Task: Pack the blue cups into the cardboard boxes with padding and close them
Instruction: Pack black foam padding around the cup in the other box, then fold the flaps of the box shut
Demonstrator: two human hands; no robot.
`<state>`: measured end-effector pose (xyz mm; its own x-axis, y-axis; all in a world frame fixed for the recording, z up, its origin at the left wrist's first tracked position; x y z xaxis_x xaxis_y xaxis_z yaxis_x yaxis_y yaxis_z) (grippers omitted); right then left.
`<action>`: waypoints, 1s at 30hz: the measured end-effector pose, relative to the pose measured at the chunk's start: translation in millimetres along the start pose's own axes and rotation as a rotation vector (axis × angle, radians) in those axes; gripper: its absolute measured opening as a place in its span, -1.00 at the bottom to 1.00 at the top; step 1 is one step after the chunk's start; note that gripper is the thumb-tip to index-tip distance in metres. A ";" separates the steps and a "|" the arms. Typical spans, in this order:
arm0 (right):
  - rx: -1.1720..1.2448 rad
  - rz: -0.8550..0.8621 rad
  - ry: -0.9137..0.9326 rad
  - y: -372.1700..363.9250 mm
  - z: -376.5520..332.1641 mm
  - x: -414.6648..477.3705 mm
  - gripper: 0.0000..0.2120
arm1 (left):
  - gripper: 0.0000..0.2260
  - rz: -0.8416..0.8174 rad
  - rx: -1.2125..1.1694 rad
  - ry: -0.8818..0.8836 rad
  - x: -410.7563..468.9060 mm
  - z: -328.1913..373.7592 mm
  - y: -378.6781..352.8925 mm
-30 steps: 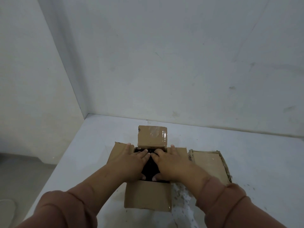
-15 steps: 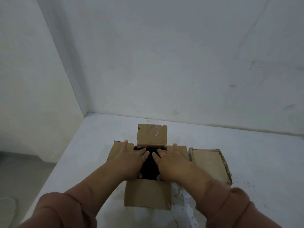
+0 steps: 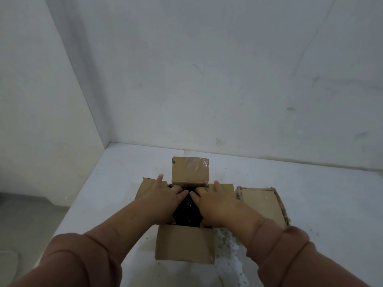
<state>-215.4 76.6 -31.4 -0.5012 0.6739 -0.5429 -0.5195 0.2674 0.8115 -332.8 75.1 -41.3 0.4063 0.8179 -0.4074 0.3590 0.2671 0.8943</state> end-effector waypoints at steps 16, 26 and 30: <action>0.361 0.076 -0.106 -15.4 -24.3 3.7 -0.44 | -0.45 0.022 -0.336 0.107 -10.7 10.5 -18.1; 0.896 0.458 -0.433 -29.8 33.3 -51.9 -0.49 | -0.53 0.454 -1.769 0.853 -66.7 -50.2 -48.8; 1.064 0.495 -0.507 -33.6 46.5 -59.0 -0.52 | -0.69 0.547 -1.719 0.676 -79.2 -35.0 -17.6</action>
<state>-136.2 59.9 -16.6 -0.0406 0.9824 -0.1826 0.5710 0.1728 0.8025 -400.7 23.4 -18.2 -0.3247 0.8933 -0.3108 -0.9352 -0.2539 0.2470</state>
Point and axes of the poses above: each hand's wrist, its own x-axis towards the middle knuckle, its own y-axis out of the back of the hand, z = x × y, the point moved 5 cm from there along x, towards the middle knuckle, and after that the axes turned 2 degrees about y, right-handed, at the moved point
